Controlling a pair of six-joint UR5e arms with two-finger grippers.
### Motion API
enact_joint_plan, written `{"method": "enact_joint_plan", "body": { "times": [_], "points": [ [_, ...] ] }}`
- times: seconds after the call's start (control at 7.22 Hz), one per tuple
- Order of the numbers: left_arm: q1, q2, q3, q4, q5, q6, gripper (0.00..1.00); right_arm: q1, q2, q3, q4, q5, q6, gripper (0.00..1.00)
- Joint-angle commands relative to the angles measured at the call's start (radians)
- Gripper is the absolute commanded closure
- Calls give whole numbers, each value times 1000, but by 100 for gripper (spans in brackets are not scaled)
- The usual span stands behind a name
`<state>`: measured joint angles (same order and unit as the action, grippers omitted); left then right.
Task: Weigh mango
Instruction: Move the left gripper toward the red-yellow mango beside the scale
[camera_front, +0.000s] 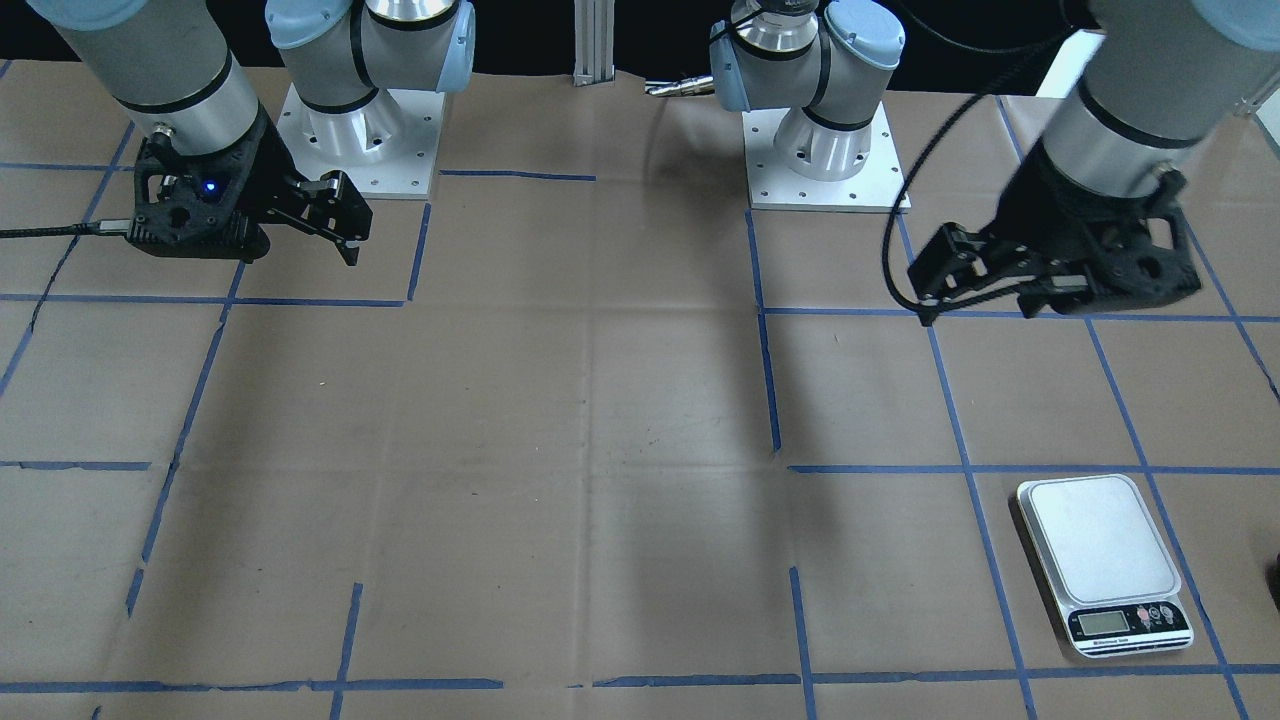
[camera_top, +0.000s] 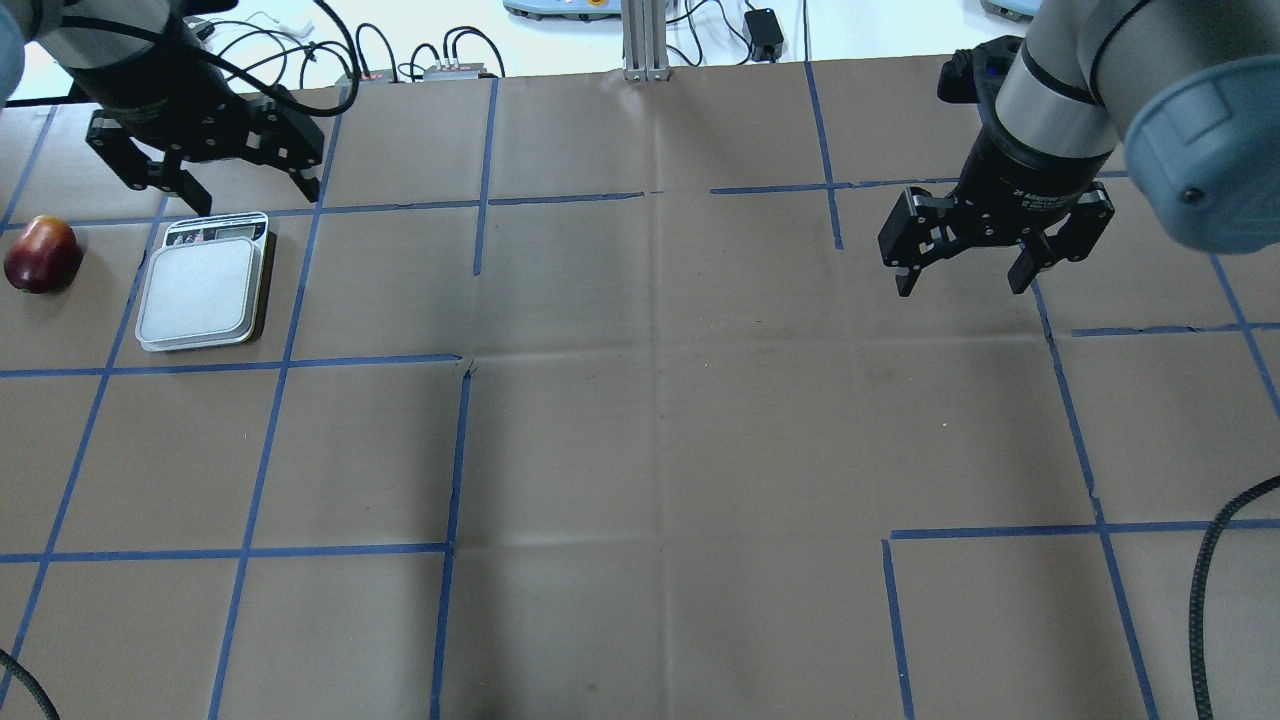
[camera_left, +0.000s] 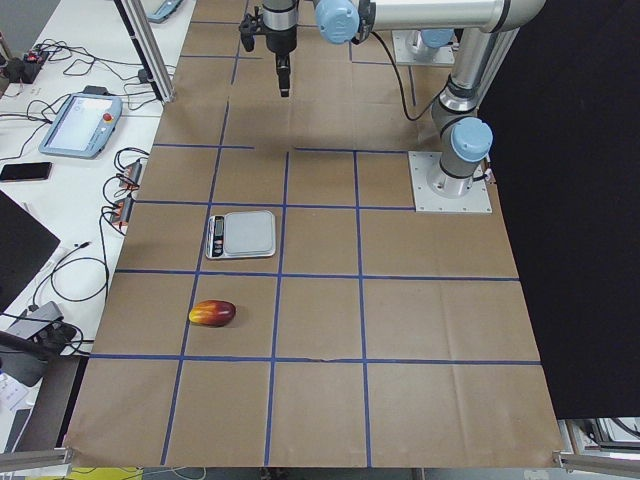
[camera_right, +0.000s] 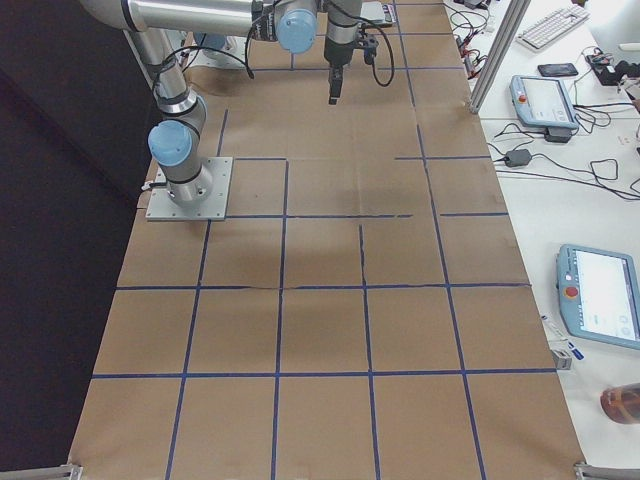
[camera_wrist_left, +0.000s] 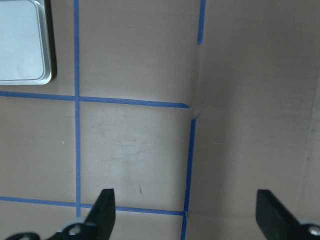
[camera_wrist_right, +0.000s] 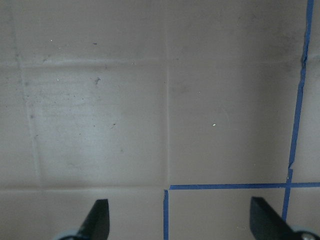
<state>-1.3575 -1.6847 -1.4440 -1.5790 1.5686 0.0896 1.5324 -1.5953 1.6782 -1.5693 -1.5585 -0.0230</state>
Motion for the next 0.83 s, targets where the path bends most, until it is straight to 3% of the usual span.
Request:
{"method": "enact_joint_plan", "body": {
  "times": [0.0,0.42,0.69],
  "points": [
    [227,-122,112,7,-2,237,0,0,0,0,0,0,0,0],
    [430,-416,438,7,10,497,0,0,0,0,0,0,0,0],
    [523,-608,638,7,-1,560,0,0,0,0,0,0,0,0]
  ]
}}
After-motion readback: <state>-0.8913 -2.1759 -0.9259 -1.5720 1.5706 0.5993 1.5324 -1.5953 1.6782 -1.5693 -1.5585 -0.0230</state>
